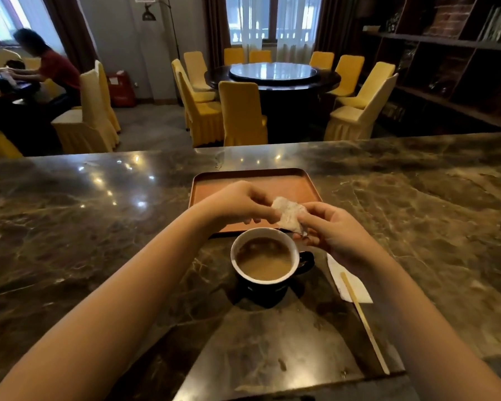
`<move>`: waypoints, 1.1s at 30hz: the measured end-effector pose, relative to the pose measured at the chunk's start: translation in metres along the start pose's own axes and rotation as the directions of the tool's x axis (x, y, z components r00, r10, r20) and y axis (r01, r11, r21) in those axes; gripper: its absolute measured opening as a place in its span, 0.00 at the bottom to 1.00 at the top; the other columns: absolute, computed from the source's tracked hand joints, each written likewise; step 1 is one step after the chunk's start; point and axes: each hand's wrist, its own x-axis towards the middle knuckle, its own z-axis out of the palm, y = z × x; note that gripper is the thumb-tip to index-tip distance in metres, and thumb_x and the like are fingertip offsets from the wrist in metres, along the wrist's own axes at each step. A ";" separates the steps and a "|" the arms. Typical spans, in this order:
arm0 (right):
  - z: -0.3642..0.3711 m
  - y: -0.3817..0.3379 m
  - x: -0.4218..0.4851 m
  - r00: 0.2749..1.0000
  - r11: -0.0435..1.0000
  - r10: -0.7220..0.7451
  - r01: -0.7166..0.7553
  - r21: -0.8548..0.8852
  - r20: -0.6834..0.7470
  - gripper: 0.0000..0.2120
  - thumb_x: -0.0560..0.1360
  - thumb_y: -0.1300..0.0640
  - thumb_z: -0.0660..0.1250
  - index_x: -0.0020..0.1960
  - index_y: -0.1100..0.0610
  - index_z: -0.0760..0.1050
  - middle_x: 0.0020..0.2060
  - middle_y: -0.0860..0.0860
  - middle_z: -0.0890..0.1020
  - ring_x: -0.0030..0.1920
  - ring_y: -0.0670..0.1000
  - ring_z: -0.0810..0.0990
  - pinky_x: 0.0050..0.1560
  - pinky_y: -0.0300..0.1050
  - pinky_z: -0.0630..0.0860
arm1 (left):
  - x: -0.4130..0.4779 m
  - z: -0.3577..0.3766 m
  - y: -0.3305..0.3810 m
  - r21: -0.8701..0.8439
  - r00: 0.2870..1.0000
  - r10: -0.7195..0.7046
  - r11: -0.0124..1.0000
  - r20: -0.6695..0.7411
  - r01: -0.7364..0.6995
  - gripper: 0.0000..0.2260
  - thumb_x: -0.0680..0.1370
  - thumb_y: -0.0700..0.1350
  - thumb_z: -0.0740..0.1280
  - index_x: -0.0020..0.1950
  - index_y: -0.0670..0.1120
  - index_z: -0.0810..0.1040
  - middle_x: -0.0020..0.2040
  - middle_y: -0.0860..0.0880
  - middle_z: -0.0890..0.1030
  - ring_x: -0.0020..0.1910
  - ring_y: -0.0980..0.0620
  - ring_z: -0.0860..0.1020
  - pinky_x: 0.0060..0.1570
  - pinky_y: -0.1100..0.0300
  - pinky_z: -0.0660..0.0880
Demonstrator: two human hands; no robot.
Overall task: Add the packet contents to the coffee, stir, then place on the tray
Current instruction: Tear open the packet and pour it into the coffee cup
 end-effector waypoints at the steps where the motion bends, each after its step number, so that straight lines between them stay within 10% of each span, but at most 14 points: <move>1: -0.001 -0.001 0.005 1.000 1.000 0.004 -0.004 -0.008 0.015 0.09 0.75 0.57 0.65 0.54 0.56 0.78 0.40 0.50 0.86 0.36 0.47 0.83 0.34 0.36 0.78 | 0.002 0.000 -0.003 -0.015 1.000 -0.024 1.000 -0.007 0.023 0.04 0.70 0.45 0.71 0.42 0.47 0.82 0.40 0.48 0.83 0.34 0.57 0.74 0.33 0.64 0.70; 26: 0.010 0.000 0.030 0.997 0.994 -0.003 0.011 -0.110 0.079 0.14 0.70 0.63 0.70 0.56 0.59 0.77 0.45 0.54 0.85 0.42 0.48 0.84 0.39 0.36 0.80 | 0.006 0.005 -0.028 -0.059 0.977 -0.185 0.982 -0.107 0.179 0.07 0.70 0.47 0.71 0.37 0.43 0.82 0.30 0.56 0.82 0.31 0.64 0.78 0.32 0.72 0.74; 33: 0.010 -0.002 0.033 0.993 0.978 -0.064 0.082 -0.193 0.096 0.17 0.67 0.59 0.73 0.56 0.56 0.76 0.47 0.50 0.84 0.45 0.46 0.83 0.38 0.34 0.77 | 0.002 0.005 -0.025 -0.055 0.981 -0.165 0.985 -0.096 0.161 0.08 0.71 0.47 0.71 0.43 0.43 0.83 0.45 0.44 0.84 0.42 0.49 0.80 0.47 0.57 0.78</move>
